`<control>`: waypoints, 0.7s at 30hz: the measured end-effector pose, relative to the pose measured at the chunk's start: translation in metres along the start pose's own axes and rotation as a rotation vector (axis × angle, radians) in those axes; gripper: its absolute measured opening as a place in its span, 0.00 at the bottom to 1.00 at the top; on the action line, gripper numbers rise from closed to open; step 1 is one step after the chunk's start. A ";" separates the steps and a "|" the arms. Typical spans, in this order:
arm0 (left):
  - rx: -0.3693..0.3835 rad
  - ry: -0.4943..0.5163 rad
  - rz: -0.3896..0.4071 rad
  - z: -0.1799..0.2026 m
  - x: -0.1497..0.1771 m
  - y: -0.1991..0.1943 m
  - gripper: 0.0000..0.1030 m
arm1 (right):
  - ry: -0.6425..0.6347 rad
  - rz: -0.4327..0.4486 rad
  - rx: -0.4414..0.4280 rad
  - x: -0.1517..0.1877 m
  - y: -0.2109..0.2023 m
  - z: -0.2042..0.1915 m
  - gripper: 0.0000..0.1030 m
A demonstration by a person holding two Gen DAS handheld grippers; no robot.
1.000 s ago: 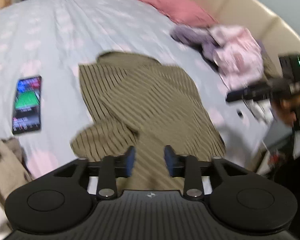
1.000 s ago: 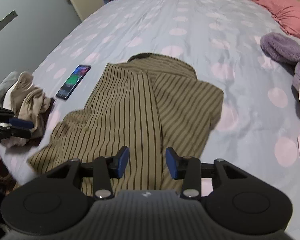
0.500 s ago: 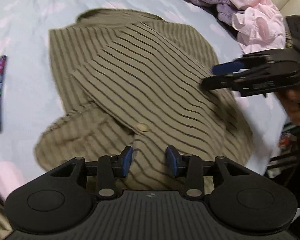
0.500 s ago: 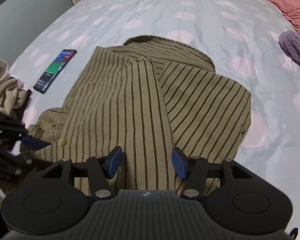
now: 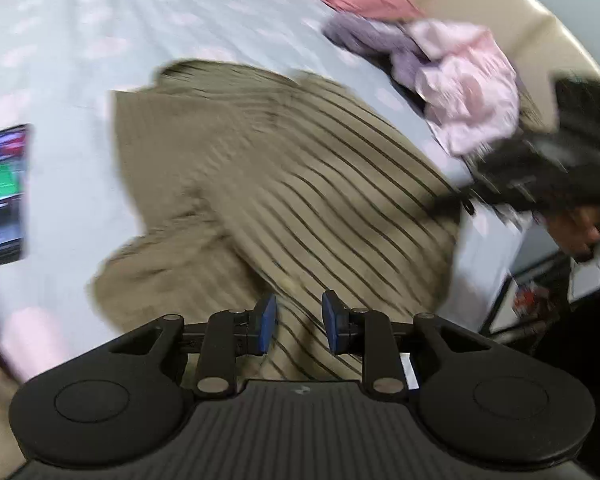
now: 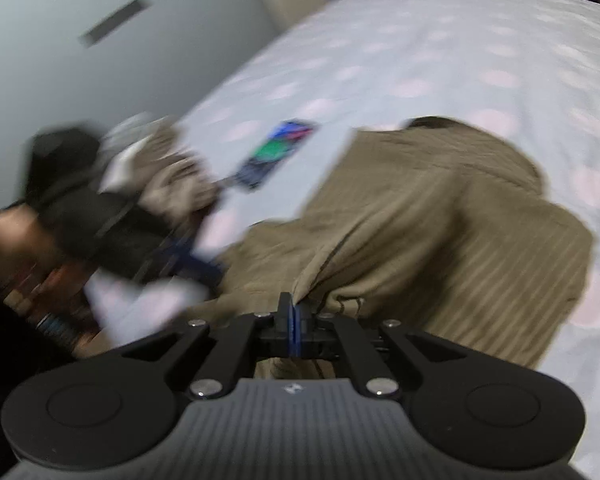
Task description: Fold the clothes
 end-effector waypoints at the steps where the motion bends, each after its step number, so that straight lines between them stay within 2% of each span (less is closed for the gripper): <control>1: -0.008 -0.014 0.017 -0.005 0.000 -0.007 0.22 | -0.031 -0.025 -0.051 0.006 0.002 -0.010 0.02; 4: -0.023 -0.052 0.048 -0.012 -0.002 -0.016 0.22 | -0.132 -0.187 -0.190 0.030 0.024 -0.044 0.02; 7: -0.022 -0.056 0.045 -0.006 -0.004 -0.011 0.23 | -0.221 -0.442 -0.259 0.062 0.053 -0.074 0.07; 9: -0.026 -0.034 0.038 0.003 -0.005 -0.006 0.34 | -0.298 -0.584 -0.281 0.080 0.063 -0.089 0.18; 11: -0.042 0.006 0.033 0.013 -0.006 -0.001 0.42 | -0.373 -0.657 -0.280 0.090 0.057 -0.097 0.23; 13: -0.052 0.035 0.036 0.021 -0.010 0.004 0.42 | -0.346 -0.609 -0.271 0.080 0.042 -0.089 0.23; 16: -0.082 0.050 0.062 0.027 -0.020 0.013 0.46 | -0.265 -0.453 -0.223 0.053 0.016 -0.067 0.28; 18: -0.111 0.044 0.073 0.029 -0.029 0.025 0.50 | -0.192 -0.357 -0.152 0.038 0.005 -0.047 0.40; 20: -0.140 0.036 0.083 0.031 -0.038 0.038 0.50 | -0.110 -0.286 -0.067 0.027 -0.001 -0.027 0.42; 21: -0.151 0.030 0.084 0.032 -0.042 0.045 0.50 | -0.057 -0.263 0.014 0.021 0.000 -0.013 0.43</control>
Point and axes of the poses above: each gripper's, at about its wrist camera, not at the fingertips, and y roughly the way its jaws point, z to its right, x to its underside, the point moved 1 cm from there along y, roughly the way its jaws point, and after that the axes turned 8 degrees about -y, right-handed, at the moved point
